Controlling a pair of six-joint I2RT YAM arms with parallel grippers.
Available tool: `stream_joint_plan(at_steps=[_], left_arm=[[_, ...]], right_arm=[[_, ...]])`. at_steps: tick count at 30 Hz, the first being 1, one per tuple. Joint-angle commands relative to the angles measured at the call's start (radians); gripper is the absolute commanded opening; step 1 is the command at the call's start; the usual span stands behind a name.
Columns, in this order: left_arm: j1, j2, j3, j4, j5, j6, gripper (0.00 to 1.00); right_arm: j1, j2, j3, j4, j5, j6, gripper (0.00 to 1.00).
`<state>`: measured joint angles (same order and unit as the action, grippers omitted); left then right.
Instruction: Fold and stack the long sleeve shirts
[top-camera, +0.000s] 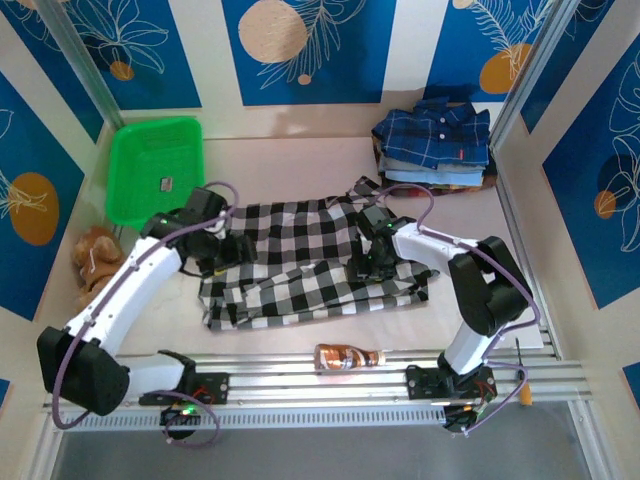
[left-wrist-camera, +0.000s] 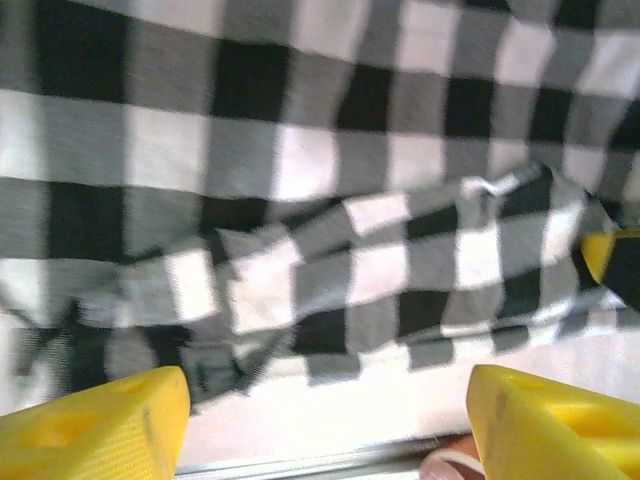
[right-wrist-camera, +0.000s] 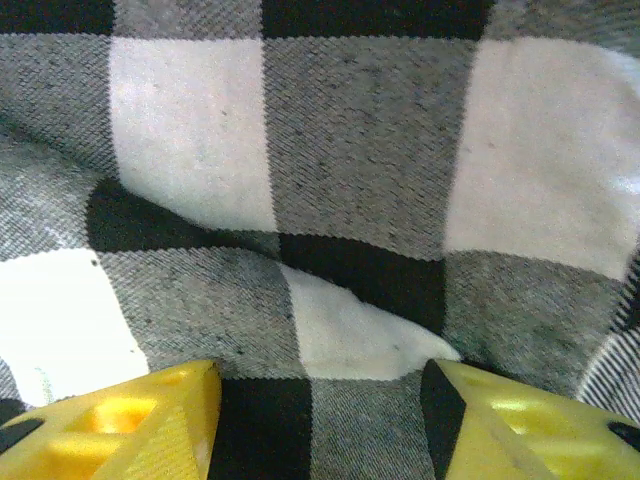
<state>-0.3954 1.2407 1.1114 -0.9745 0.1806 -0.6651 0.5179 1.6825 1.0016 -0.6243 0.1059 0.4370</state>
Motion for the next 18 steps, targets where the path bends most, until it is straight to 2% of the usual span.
stream_joint_plan(at_steps=[1,3,5,11,18], left_arm=[[-0.073,0.027,-0.107,0.148,0.052,-0.165,0.73],[-0.086,0.049,-0.182,0.245,0.069,-0.22,0.71],[-0.088,0.06,-0.256,0.296,0.041,-0.258,0.7],[-0.087,0.08,-0.378,0.22,-0.083,-0.283,0.7],[-0.089,-0.002,-0.533,0.203,-0.071,-0.341,0.72]], right_arm=[[-0.001,-0.034,-0.006,-0.072,0.042,0.027,0.57],[-0.007,-0.025,-0.004,-0.105,0.068,0.047,0.57],[-0.015,-0.021,-0.017,-0.122,0.085,0.068,0.57],[-0.016,-0.047,-0.07,-0.17,0.127,0.122,0.57],[-0.016,-0.104,-0.156,-0.249,0.111,0.177,0.56]])
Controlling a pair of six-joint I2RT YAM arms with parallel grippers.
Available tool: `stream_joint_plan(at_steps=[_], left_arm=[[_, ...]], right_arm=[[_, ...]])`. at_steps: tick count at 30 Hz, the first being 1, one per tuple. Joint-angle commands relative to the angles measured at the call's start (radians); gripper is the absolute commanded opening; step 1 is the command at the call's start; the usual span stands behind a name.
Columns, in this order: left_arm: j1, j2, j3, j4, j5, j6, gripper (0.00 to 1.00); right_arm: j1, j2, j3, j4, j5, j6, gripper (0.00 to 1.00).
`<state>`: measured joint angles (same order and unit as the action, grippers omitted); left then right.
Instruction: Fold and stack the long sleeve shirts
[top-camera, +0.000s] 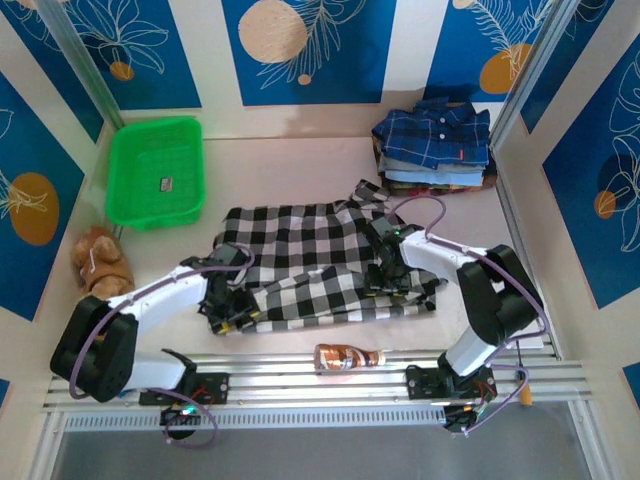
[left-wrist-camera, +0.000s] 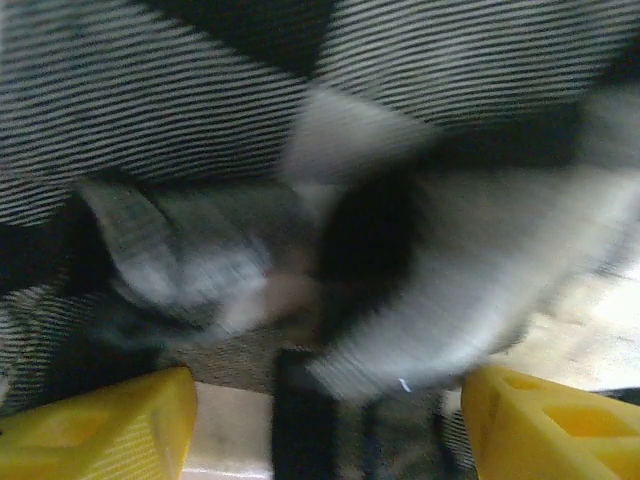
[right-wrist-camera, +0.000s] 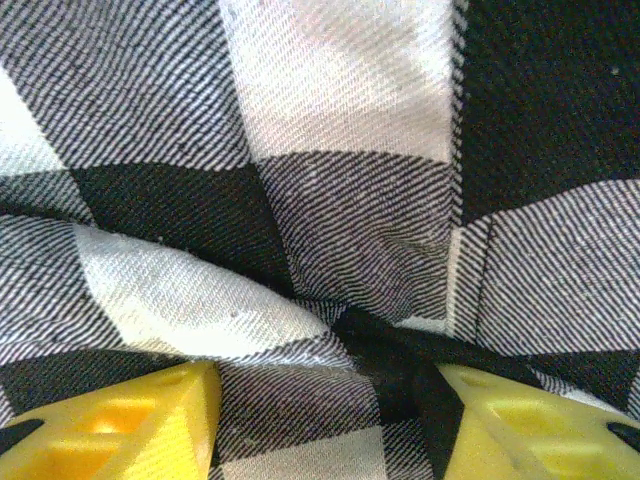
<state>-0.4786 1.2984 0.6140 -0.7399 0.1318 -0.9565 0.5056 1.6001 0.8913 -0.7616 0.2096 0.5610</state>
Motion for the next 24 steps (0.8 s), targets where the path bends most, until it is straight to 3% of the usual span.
stream_joint_plan(at_steps=[1,5,8,13,19,24], left_arm=[[-0.005,-0.091,-0.05,-0.043,-0.023,-0.055,0.72],[-0.005,-0.212,-0.009,-0.101,-0.036,-0.052,0.76],[-0.003,-0.259,0.112,-0.098,-0.023,-0.007,0.82],[-0.004,-0.117,0.377,0.022,0.082,0.171,0.85],[-0.03,0.152,0.576,0.177,0.196,0.291,0.86],[-0.085,0.277,0.558,0.295,0.189,0.244,0.86]], right_arm=[[-0.004,-0.038,-0.054,-0.125,0.0,0.062,0.57],[-0.006,-0.13,-0.036,-0.184,-0.042,0.09,0.63],[-0.023,-0.226,0.043,-0.233,-0.047,0.092,0.69],[-0.169,-0.26,0.282,-0.252,-0.076,0.015,0.77],[-0.319,0.004,0.601,-0.198,-0.123,-0.173,0.76],[-0.361,0.293,0.838,-0.204,-0.111,-0.213,0.71]])
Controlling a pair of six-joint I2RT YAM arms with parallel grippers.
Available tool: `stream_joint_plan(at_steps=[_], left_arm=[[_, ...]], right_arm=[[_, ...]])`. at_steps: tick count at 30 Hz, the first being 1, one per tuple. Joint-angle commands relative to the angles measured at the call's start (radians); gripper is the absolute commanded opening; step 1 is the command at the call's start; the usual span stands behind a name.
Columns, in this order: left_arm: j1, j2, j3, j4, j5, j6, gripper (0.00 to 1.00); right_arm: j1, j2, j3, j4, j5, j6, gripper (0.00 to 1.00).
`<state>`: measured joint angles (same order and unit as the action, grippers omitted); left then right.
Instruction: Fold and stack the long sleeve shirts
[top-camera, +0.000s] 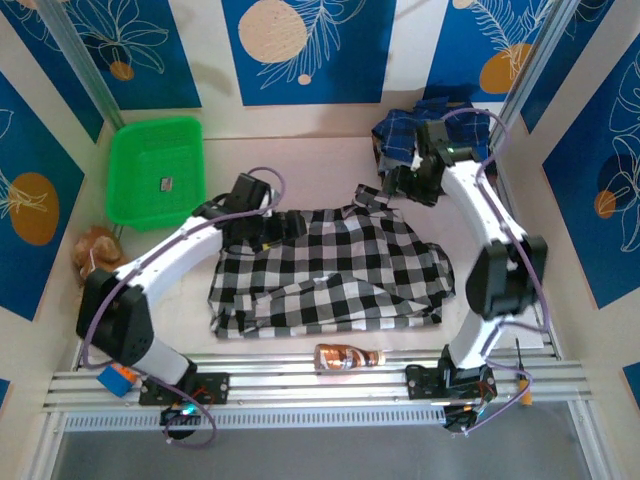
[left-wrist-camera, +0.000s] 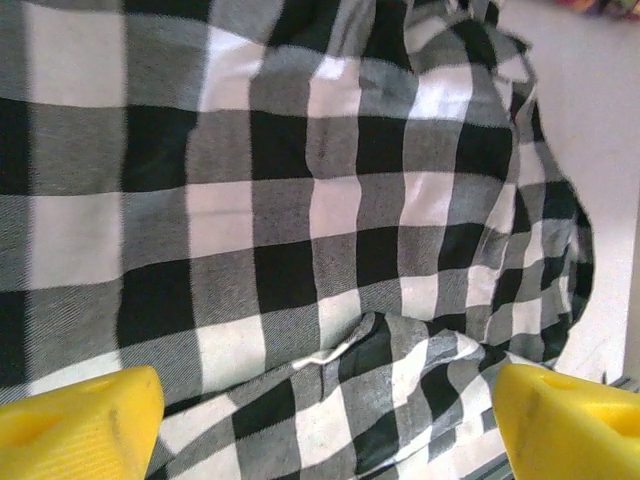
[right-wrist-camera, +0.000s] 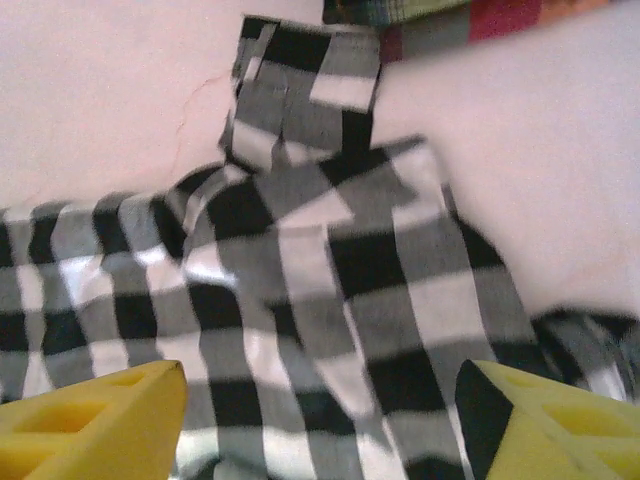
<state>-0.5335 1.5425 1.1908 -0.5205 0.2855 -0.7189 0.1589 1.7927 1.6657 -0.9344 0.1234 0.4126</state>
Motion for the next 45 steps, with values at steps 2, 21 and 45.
stream_joint_plan(at_steps=[2,21,45], left_arm=[[-0.039,0.049,-0.085,0.14,0.019,-0.057,0.85],[-0.019,0.018,-0.465,-0.037,-0.204,-0.157,0.86],[-0.011,-0.015,-0.47,-0.027,-0.155,-0.02,0.86]], right_arm=[[-0.017,0.19,0.106,-0.006,-0.032,-0.076,0.69],[0.091,0.523,0.304,0.042,0.057,0.0,0.65],[0.184,0.786,0.605,-0.08,0.226,0.031,0.62]])
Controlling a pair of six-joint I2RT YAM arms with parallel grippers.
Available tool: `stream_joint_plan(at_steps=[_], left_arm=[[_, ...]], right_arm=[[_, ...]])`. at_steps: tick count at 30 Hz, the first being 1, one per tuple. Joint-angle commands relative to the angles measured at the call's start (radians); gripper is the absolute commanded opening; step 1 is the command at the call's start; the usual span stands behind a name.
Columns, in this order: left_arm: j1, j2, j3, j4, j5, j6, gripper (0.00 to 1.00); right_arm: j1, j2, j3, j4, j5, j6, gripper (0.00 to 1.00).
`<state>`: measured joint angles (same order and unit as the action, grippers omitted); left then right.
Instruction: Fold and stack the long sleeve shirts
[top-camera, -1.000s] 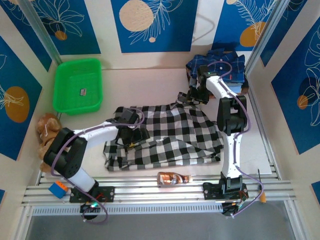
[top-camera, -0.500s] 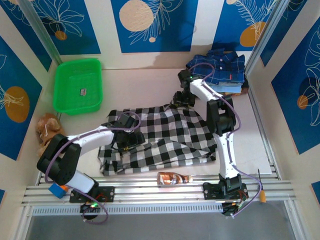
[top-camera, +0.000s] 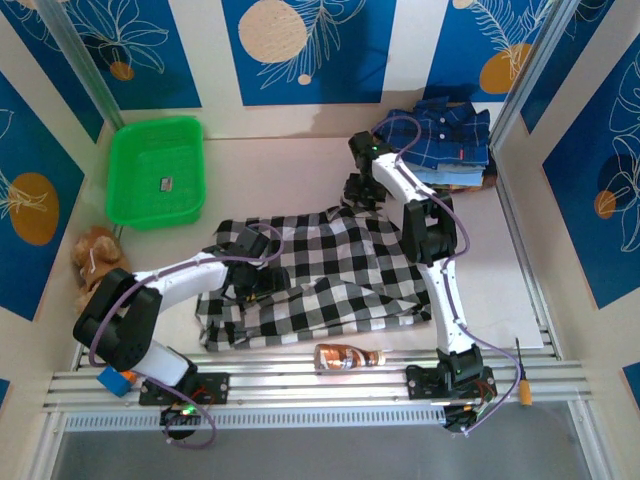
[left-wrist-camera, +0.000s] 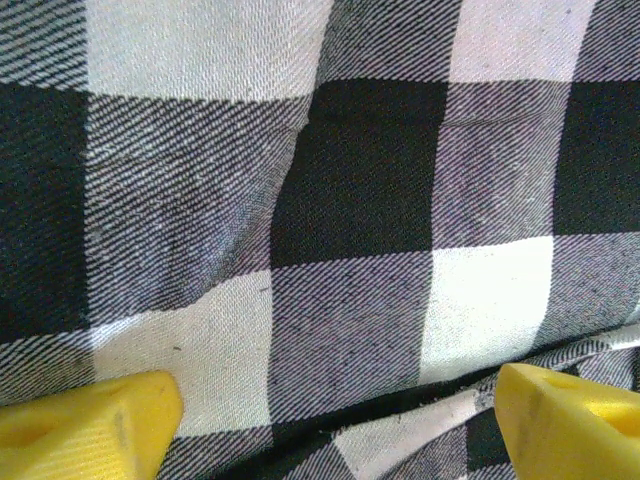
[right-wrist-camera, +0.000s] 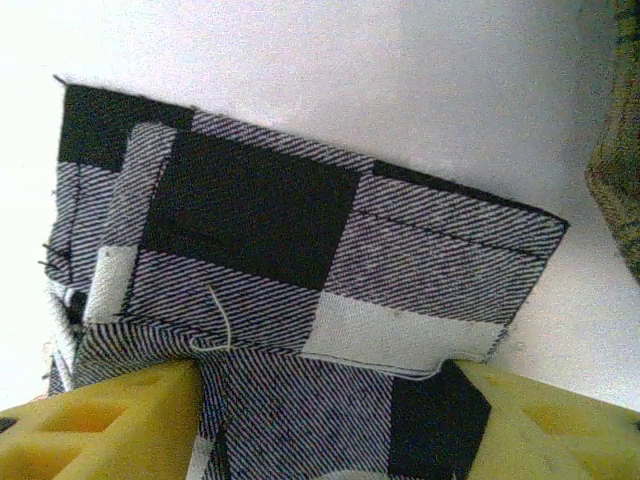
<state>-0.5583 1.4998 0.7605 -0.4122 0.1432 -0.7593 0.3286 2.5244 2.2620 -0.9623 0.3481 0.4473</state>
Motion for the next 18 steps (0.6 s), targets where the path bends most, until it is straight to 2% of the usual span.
stream_joint_plan(at_steps=[1,5,7,12,18], left_arm=[[0.014,0.03,-0.041,-0.133,-0.011,0.02,0.86],[0.014,0.036,-0.046,-0.122,-0.007,0.018,0.86],[0.015,0.038,-0.046,-0.122,-0.007,0.017,0.86],[0.014,0.034,-0.055,-0.119,-0.007,0.012,0.86],[0.014,0.025,-0.064,-0.115,-0.01,0.005,0.86]], right_arm=[[0.016,0.059,0.009,-0.056,0.004,-0.001,0.57],[0.014,0.075,0.018,-0.044,0.01,0.034,0.36],[0.01,0.084,0.057,-0.04,0.0,0.054,0.23],[0.007,0.074,0.177,0.045,-0.064,0.093,0.0],[0.001,0.003,0.255,0.22,-0.112,0.156,0.0]])
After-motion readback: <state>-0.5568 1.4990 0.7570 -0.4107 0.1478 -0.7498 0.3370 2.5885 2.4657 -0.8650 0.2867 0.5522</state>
